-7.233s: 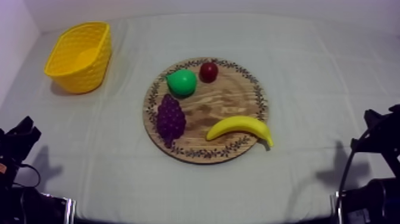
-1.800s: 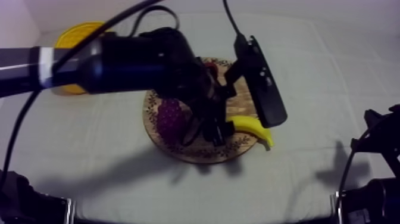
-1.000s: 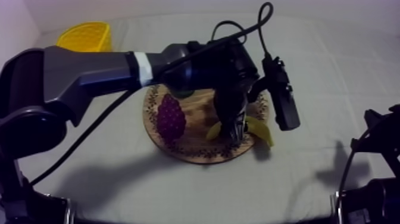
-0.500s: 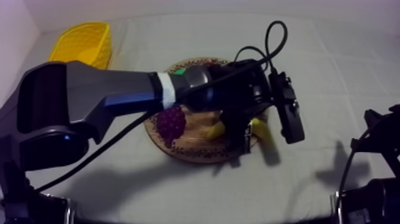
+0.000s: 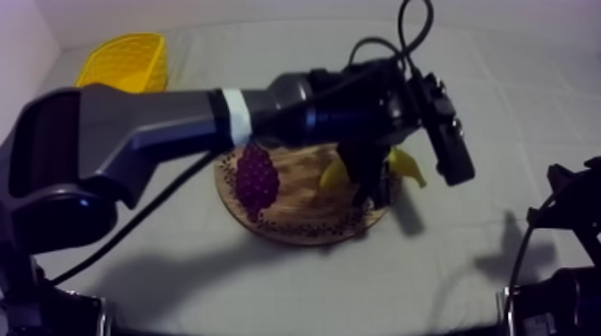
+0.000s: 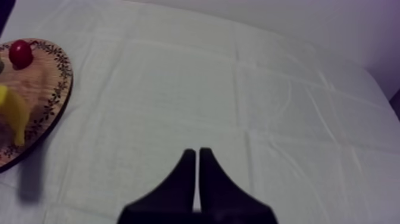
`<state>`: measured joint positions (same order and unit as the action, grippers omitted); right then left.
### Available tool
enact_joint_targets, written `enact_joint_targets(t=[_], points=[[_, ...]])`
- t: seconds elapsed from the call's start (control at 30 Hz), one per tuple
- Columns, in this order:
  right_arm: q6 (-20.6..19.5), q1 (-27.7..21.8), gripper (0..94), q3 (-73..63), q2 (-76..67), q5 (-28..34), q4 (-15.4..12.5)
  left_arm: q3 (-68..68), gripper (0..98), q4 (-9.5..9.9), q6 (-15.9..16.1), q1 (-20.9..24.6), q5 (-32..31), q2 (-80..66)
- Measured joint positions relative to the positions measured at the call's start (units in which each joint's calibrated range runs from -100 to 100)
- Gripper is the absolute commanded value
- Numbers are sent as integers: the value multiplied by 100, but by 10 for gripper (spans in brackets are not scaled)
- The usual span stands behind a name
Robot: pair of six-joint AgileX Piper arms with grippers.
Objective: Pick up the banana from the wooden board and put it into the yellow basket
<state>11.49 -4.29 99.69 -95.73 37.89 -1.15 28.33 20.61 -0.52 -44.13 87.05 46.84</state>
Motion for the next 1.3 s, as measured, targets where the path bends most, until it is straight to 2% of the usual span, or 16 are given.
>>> enact_joint_targets(t=[0.23, 0.47, 0.7, 0.97, 1.3], points=[[0, 0, 3, 0, 0, 0, 0, 76, 298, 394, 22, 238, 435, -859], [2, 0, 3, 0, 0, 0, 0, -230, 301, 627, 52, 698, 518, -1938], [2, 0, 3, 0, 0, 0, 0, -787, 306, 673, 74, 1361, 241, -2873], [2, 0, 3, 0, 0, 0, 0, -1659, 308, 661, 75, 2353, -303, -3627], [2, 0, 3, 0, 0, 0, 0, -2575, 310, 594, -49, 3389, -1152, -3617]])
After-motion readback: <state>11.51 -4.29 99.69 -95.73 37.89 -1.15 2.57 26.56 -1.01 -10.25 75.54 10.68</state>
